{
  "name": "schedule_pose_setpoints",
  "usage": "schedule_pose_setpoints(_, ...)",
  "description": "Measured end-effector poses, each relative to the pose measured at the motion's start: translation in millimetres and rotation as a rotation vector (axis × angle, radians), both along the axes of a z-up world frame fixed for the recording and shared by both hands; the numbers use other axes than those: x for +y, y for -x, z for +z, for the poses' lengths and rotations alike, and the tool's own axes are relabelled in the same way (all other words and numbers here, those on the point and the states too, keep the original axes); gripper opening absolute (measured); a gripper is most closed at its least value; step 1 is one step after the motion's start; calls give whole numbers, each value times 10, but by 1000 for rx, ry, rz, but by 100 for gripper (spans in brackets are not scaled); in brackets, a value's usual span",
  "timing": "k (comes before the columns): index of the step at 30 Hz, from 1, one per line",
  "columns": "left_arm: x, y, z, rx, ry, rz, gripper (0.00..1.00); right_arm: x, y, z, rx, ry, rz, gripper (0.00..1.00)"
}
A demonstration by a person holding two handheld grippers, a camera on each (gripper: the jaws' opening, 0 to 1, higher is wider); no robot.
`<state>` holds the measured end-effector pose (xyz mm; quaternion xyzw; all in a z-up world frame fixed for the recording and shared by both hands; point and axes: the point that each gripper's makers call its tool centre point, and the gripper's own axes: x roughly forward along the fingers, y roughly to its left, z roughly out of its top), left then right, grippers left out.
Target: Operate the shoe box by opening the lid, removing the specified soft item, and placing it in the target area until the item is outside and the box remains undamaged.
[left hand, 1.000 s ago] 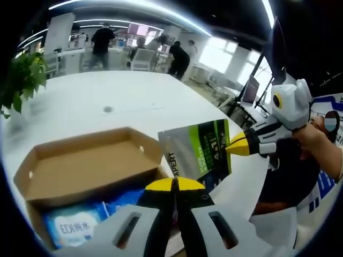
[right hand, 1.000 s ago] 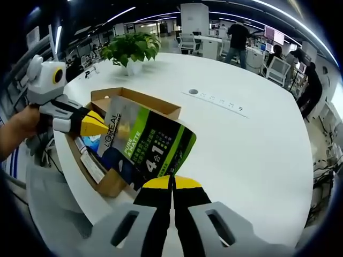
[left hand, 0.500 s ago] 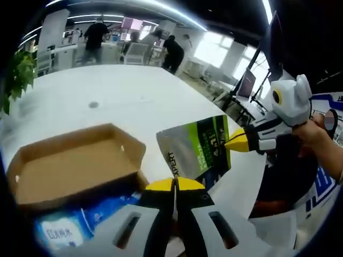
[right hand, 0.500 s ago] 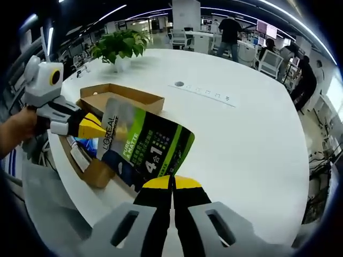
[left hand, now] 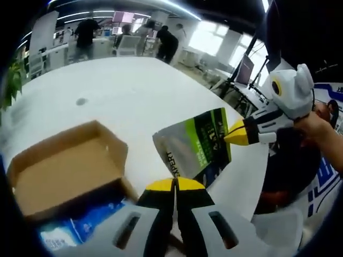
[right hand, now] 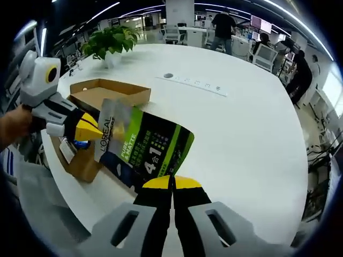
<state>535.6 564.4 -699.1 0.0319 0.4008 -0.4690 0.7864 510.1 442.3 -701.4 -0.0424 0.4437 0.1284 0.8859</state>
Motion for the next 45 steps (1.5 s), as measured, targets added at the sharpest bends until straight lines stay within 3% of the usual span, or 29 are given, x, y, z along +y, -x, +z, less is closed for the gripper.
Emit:
schedule_pose_setpoints(17,-160,-80,-326,-50,-197,-110,0,-140,-123,-368,9,17,2,0)
schedule_pose_setpoints(23,-162,-89,-454,-86,-279,-170,0,-151,-174,-448,5,14,3,0)
schedule_pose_setpoints(39,-195,-201,-622,-188,-393,-269,0,-190,-307,-644,-36,-29,-31,0)
schedule_pose_setpoints(41,-198,-230,-641,-232,-426,-312,0,-191,-327,-663,-40,-34,-34,0)
schedule_pose_setpoints(45,-220,-225,-701,-250,-451,-342,0,-193,-371,-705,-44,-42,-41,0)
